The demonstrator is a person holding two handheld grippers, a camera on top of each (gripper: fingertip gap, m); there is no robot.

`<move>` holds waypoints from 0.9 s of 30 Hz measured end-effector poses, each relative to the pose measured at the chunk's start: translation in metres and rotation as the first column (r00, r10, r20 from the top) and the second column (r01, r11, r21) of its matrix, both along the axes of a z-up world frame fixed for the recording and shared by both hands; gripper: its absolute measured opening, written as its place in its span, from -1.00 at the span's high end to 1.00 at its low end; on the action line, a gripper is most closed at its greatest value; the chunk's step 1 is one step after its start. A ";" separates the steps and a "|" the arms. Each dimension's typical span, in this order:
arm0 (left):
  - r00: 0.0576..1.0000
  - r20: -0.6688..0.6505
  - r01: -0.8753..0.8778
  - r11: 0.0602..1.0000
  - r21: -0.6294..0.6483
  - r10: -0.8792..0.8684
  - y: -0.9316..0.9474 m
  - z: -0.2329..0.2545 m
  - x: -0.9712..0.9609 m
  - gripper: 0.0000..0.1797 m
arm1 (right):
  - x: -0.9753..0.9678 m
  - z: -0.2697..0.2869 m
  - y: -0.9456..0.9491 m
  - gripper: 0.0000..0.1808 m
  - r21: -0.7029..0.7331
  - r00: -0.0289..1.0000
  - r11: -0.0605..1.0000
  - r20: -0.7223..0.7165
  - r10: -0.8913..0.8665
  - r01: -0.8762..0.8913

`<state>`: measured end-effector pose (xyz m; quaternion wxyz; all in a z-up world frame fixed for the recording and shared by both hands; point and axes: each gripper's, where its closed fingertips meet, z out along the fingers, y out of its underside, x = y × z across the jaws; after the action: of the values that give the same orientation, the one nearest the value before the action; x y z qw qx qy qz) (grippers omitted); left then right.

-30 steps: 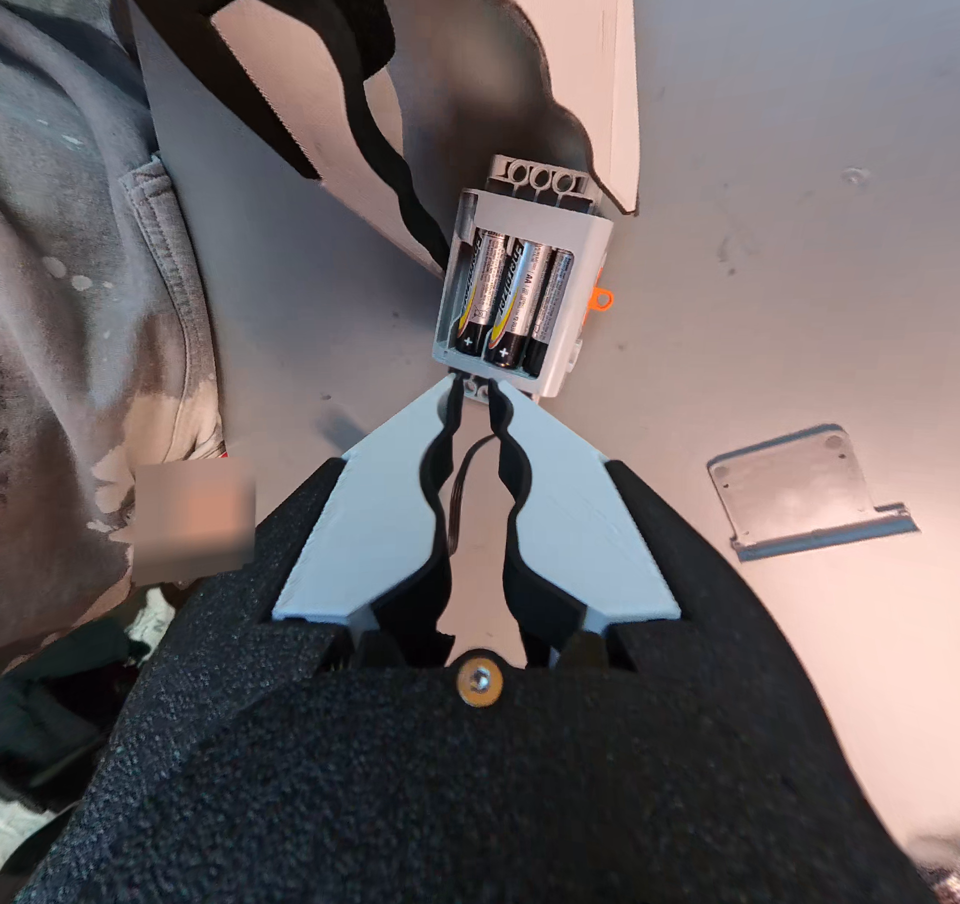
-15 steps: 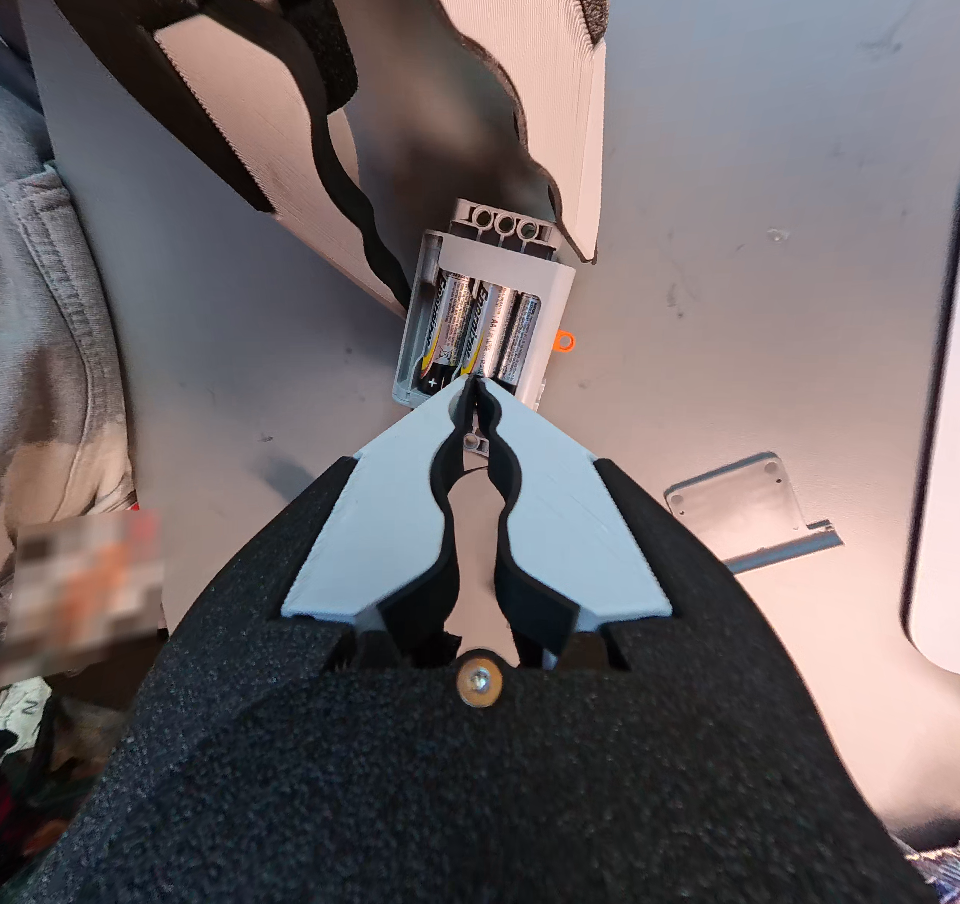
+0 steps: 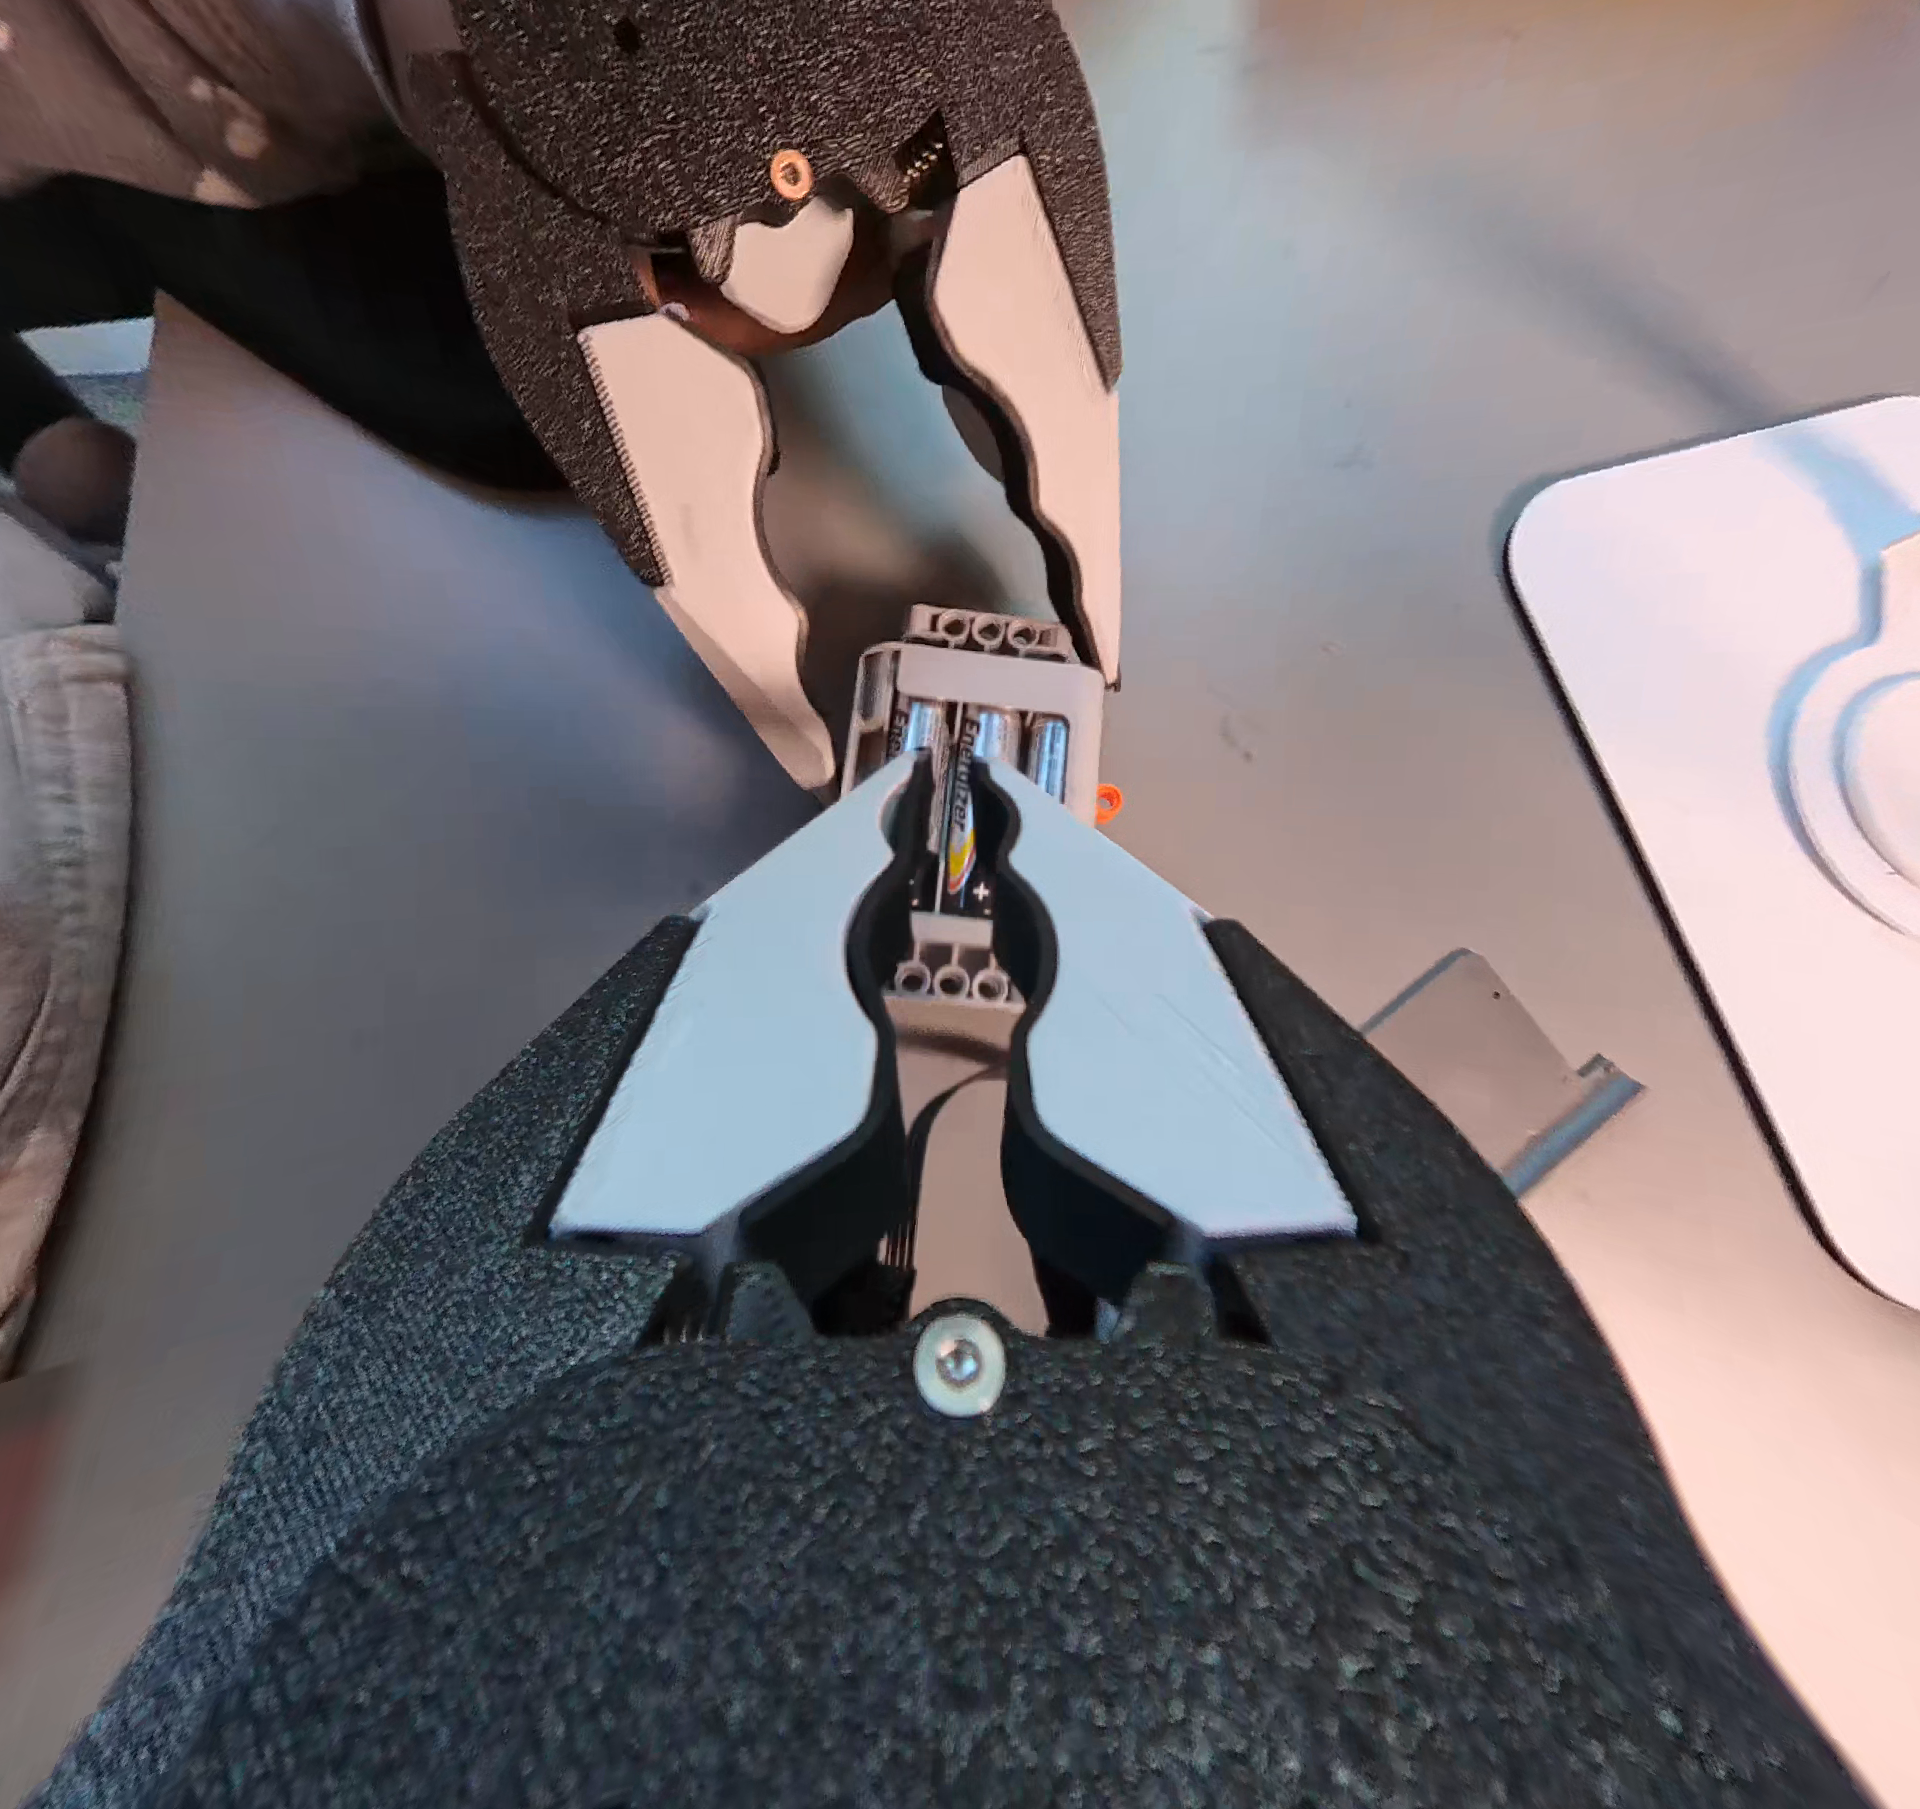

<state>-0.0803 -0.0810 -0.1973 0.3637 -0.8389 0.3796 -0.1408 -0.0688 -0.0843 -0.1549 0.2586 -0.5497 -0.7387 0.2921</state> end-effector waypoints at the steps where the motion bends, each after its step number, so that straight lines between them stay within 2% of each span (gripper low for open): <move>1: 1.000 0.001 0.000 1.000 -0.002 0.000 0.000 0.000 0.000 0.26 | -0.004 -0.003 0.001 0.97 -0.003 1.000 1.000 -0.001 -0.020 0.020; 6: 1.000 0.000 -0.003 1.000 -0.006 0.003 0.000 -0.001 0.000 0.26 | -0.015 -0.020 0.006 1.00 -0.030 0.995 0.998 0.088 -0.052 0.055; 14: 1.000 0.003 -0.004 1.000 -0.012 0.004 0.000 -0.002 0.000 0.26 | -0.015 -0.021 0.006 1.00 -0.007 0.968 1.000 0.250 -0.010 0.012; 17: 1.000 0.002 -0.010 1.000 -0.011 0.010 0.001 -0.002 -0.001 0.26 | -0.015 -0.019 0.007 1.00 -0.013 0.980 1.000 0.195 0.025 -0.023; 19: 1.000 0.002 -0.015 1.000 -0.014 0.015 0.001 -0.002 -0.001 0.26 | -0.015 -0.004 0.016 1.00 -0.107 0.997 0.994 0.073 -0.025 0.033; 21: 1.000 0.000 -0.023 1.000 -0.013 0.023 0.002 -0.002 -0.002 0.27 | -0.008 0.026 0.035 0.87 -0.257 0.988 0.960 -0.078 -0.132 0.108; 22: 1.000 -0.001 -0.031 0.999 -0.012 0.031 0.003 -0.002 -0.003 0.27 | 0.000 0.036 0.054 0.83 -0.274 0.970 0.947 -0.127 -0.208 0.167; 23: 0.999 -0.002 -0.043 0.999 -0.011 0.043 0.005 -0.002 -0.004 0.27 | 0.013 0.038 0.073 0.75 -0.254 0.952 0.939 -0.139 -0.273 0.232; 27: 0.992 -0.008 -0.123 0.992 -0.012 0.123 0.015 -0.002 -0.010 0.27 | 0.053 0.012 0.123 0.43 -0.089 0.905 0.903 -0.034 -0.425 0.421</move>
<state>-0.0900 -0.0663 -0.1994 0.3649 -0.8635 0.3277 -0.1176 -0.0153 0.0388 -0.1427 0.3131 -0.6988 -0.5825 0.2727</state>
